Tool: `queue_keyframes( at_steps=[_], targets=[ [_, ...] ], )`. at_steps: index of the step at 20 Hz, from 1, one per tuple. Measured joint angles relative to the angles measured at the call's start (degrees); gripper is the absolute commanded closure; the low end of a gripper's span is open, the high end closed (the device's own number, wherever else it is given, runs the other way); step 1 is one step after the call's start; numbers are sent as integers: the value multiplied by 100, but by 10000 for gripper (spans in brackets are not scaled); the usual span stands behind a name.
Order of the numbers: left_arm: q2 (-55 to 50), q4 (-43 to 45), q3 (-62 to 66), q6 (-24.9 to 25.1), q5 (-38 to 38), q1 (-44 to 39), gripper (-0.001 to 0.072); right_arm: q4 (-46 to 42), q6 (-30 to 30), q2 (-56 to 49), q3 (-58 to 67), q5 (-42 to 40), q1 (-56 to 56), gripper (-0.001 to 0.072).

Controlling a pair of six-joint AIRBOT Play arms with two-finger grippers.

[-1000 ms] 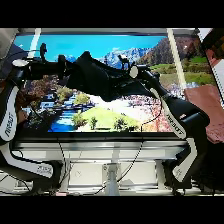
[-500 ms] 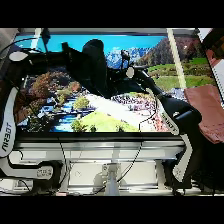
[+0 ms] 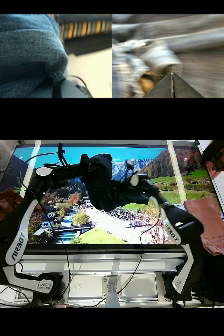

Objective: Fold the clothes and pants, and hang the long-sleeved shirts on hangers.

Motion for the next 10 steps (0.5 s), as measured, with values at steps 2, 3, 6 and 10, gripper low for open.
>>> queue_keyframes(
  at_steps=[2,3,6,10],
  targets=[
    [-101,-151,0,0,330,-90,649,-87,15,153,7,417,-426,692],
    [-142,-199,0,0,448,-155,649,-118,15,229,7,581,-623,692],
    [-229,-282,9,20,756,-457,650,-168,-4,485,9,892,-1130,692],
    [-367,-323,175,295,1211,-1099,650,-192,-39,754,9,1064,-1469,692]
  ],
)
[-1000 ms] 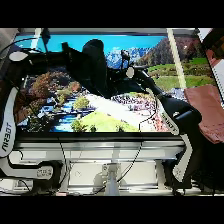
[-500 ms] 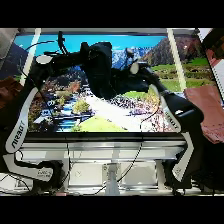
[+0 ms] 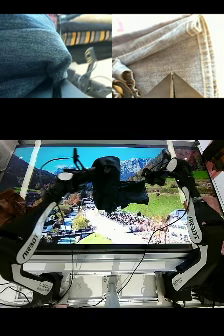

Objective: Fold the clothes and pants, and hang the long-sleeved shirts on hangers.

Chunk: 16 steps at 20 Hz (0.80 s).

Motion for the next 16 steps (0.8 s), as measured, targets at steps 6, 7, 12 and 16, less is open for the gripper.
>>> queue_keyframes(
  at_steps=[6,7,12,16],
  targets=[
    [-726,2,688,160,876,-1099,650,15,-87,361,0,166,-83,692],
    [-903,2,850,166,1043,-1270,650,-11,-125,457,0,170,-101,692],
    [-1757,4,1478,175,1532,-1808,631,-199,-334,1084,0,37,-339,692],
    [-2175,-74,1646,-57,1598,-1937,7,-271,-636,1471,0,31,-595,692]
  ],
)
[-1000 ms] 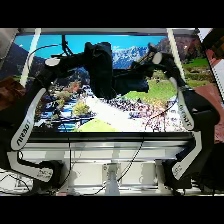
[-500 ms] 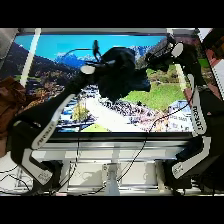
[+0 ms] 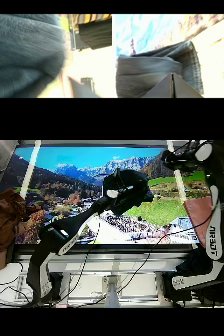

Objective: Fold the clothes and pants, and hang the long-sleeved shirts on hangers.

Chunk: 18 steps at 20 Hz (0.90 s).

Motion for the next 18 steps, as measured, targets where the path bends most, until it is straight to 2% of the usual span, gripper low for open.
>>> queue_keyframes(
  at_steps=[6,7,8,9,14,16,17,18],
  targets=[
    [-48,-157,59,-79,-446,42,8,-299,-444,125,0,107,-179,684],
    [13,-164,63,35,-575,87,8,-345,-643,131,0,114,-188,593],
    [98,-168,68,225,-708,149,8,-396,-903,136,0,116,-195,429],
    [205,-175,68,439,-815,223,8,-433,-1143,142,0,118,-197,371],
    [1051,-192,68,1521,-1043,872,8,-656,-1943,-4,-13,83,-214,356],
    [1414,-192,70,1714,-1086,1213,9,-612,-2063,-221,-17,214,-219,353],
    [1563,-188,70,1779,-1104,1375,9,-492,-2100,-361,-17,334,-219,316],
    [1703,-186,70,1829,-1134,1543,9,-319,-2133,-531,-17,470,-219,315]
  ],
)
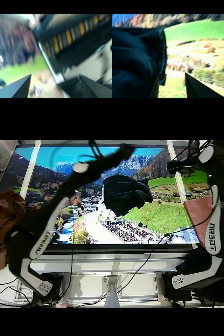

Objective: Fold the clothes and pants, and hang the long-sleeved shirts on hangers.

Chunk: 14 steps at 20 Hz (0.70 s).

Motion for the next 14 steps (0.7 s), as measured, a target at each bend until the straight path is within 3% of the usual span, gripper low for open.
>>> queue_keyframes(
  at_steps=[1,3,7,8,9,14],
  targets=[
    [114,0,0,35,-76,160,9,166,-20,-168,0,138,0,311],
    [240,4,0,85,-304,420,9,522,-42,-533,0,374,-17,204],
    [330,22,0,127,-901,723,9,1561,-33,-1082,9,573,-319,184],
    [343,20,0,131,-981,758,9,1823,-26,-1145,13,621,-459,40],
    [354,17,0,138,-1051,785,10,2092,-15,-1196,15,682,-632,-8],
    [363,13,0,142,-1215,839,10,2653,186,-1298,17,723,-1333,11]
  ],
)
